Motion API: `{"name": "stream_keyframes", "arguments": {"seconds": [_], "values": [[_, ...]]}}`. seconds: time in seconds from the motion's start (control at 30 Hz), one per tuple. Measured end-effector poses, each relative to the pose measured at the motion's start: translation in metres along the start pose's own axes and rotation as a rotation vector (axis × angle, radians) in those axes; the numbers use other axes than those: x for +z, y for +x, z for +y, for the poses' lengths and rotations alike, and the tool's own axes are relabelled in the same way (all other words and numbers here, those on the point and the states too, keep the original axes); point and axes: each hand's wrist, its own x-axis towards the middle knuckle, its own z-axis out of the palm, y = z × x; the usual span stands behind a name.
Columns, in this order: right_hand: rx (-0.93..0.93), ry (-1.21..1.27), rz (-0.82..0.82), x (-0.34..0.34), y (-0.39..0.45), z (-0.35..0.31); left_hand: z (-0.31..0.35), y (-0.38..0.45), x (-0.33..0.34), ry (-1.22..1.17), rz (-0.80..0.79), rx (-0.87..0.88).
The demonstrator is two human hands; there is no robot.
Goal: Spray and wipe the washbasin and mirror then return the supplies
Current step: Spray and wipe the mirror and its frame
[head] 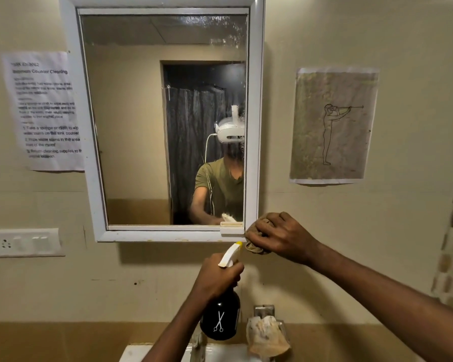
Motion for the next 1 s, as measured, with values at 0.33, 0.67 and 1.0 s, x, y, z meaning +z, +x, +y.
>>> {"name": "stream_keyframes", "arguments": {"seconds": [0.33, 0.67, 1.0], "values": [[-0.088, -0.085, 0.037, 0.008, -0.005, -0.015, -0.018, -0.003, -0.015, 0.006, 0.028, 0.054], [0.000, -0.159, -0.018, 0.005, -0.005, -0.030, -0.030, -0.003, -0.028, 0.026, 0.086, 0.011], [0.053, -0.127, -0.025, 0.010, 0.009, -0.046, -0.025, -0.003, -0.036, 0.091, 0.160, 0.027]]}}
